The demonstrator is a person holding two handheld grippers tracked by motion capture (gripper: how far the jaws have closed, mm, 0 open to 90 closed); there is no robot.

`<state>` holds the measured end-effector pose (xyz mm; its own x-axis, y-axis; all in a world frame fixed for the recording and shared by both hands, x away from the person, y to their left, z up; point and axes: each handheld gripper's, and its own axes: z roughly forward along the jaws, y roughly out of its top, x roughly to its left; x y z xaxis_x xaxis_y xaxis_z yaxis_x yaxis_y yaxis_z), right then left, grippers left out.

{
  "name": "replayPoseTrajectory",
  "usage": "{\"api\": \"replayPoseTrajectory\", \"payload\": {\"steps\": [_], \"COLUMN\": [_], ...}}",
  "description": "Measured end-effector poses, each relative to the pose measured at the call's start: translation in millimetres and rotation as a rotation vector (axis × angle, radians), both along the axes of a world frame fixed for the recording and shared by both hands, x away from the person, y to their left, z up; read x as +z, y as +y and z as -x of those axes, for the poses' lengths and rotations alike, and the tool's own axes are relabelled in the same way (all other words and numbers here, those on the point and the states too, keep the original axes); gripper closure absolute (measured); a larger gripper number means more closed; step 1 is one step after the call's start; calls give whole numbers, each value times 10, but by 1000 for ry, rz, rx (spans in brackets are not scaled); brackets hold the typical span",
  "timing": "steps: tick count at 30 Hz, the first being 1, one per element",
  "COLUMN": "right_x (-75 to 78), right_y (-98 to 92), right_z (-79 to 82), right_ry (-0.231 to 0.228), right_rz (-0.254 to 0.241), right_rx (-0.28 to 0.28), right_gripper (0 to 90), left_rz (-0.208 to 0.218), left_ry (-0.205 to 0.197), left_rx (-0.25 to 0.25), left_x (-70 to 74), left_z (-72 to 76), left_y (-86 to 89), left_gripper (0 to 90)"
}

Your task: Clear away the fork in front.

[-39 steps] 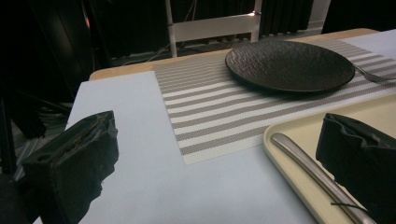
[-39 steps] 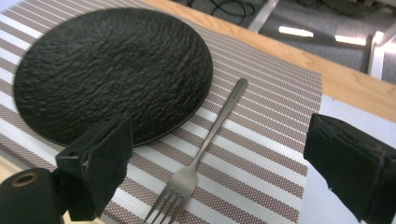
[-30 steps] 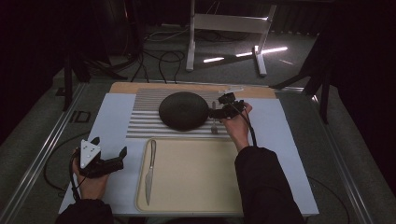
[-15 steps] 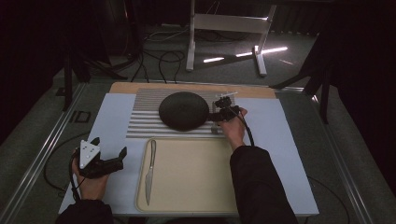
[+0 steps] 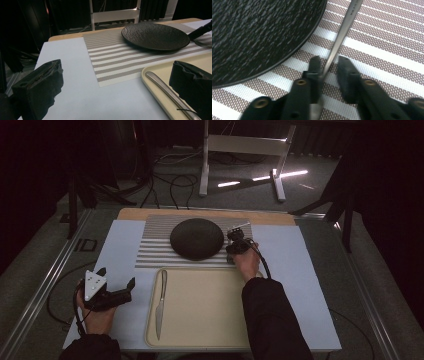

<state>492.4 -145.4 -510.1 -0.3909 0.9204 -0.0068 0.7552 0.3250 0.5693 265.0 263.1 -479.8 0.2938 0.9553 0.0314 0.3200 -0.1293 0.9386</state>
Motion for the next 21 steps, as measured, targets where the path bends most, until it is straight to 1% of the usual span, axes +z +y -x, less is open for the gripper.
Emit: {"api": "replayPoseTrajectory", "payload": {"steps": [1,5,6,7,8,9,10,13,16,18,19,21], "right_x": [6,25,25,29,33,37,39,58,110,128,158,174], "right_y": [-2,-6,-6,-7,-12,-25,-40,-117,-149,-159,-187,-213], "right_z": [4,19,19,23,23,26,31,63,100,109,126,144], "right_ry": [4,29,29,32,36,36,34,19,-1,-6,-14,-16], "right_rz": [12,17,17,23,25,33,35,-7,-17,-23,-37,-50], "right_rx": [1,-13,-13,-15,-14,-5,-18,-38,-34,-38,-36,-38], "right_gripper": [801,835,835,860,866,867,868,867,867,867,867,867], "left_rz": [-1,-2,-2,-2,-2,-6,-7,-9,-13,-16,-20,-23], "left_ry": [0,1,1,1,1,5,6,11,14,14,12,14], "left_rx": [0,-1,-1,-1,-1,-3,-3,-6,-7,-7,-4,-3], "left_x": [0,-3,-3,-4,-4,-7,-10,-17,-20,-20,-20,-24], "left_z": [2,2,2,1,1,-1,-4,-12,-15,-13,-13,-16], "left_y": [-1,-6,-6,-9,-9,-14,-17,-24,-36,-39,-44,-43], "left_gripper": [0,0,0,0,0,0,0,0,0,0,0,0]}}
